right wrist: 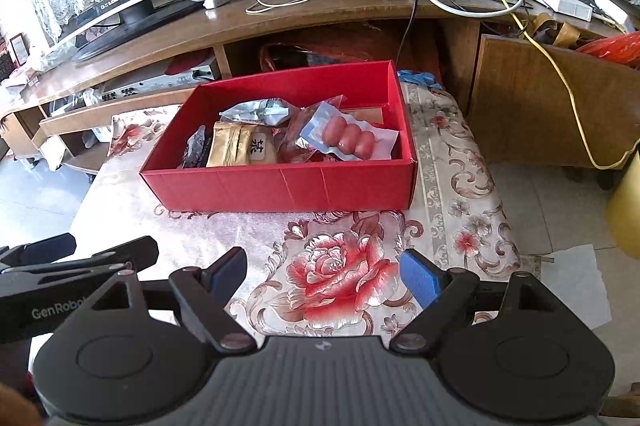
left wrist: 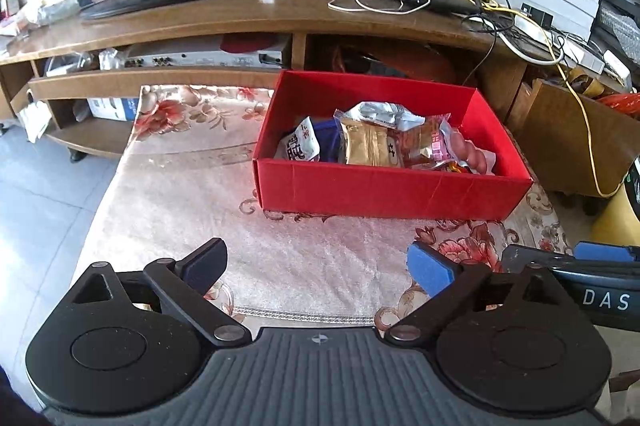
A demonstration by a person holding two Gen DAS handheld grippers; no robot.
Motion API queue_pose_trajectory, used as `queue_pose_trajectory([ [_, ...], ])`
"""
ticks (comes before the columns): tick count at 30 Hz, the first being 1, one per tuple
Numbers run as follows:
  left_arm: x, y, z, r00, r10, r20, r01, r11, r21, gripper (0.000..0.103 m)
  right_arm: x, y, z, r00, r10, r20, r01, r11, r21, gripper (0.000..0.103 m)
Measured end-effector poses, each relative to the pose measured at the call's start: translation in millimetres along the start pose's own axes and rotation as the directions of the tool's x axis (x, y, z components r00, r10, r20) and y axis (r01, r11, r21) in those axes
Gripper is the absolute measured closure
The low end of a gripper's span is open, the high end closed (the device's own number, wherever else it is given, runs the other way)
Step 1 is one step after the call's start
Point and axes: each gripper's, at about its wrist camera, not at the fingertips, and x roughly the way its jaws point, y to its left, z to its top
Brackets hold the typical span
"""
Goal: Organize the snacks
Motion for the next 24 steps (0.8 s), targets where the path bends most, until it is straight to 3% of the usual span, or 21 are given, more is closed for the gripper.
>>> queue_pose_trajectory([
  [13, 5.0, 1.9, -5.5, 0.999, -0.032, -0.023, 0.032, 0.999, -0.026, 0.003, 1.8, -1.5, -1.9, 1.000, -0.008, -0.014, 0.008, 1.000, -0.007, 0.014],
  [17, 7.3, -0.9, -7.0, 0.999, -0.003, -0.041, 0.002, 1.000, -0.007, 0.001, 1.1, -1.6, -2.1, 1.000, -0.004, -0.014, 0.004, 1.000, -0.010, 0.014],
  [24, 13.5, 2.3, -11.8, 0.994, -0.066, -0.087, 0.060, 0.996, -0.071, 0.014, 2.0, 1.5, -2.2, 1.000, 0.012, -0.020, -0.013, 1.000, -0.023, 0.014],
])
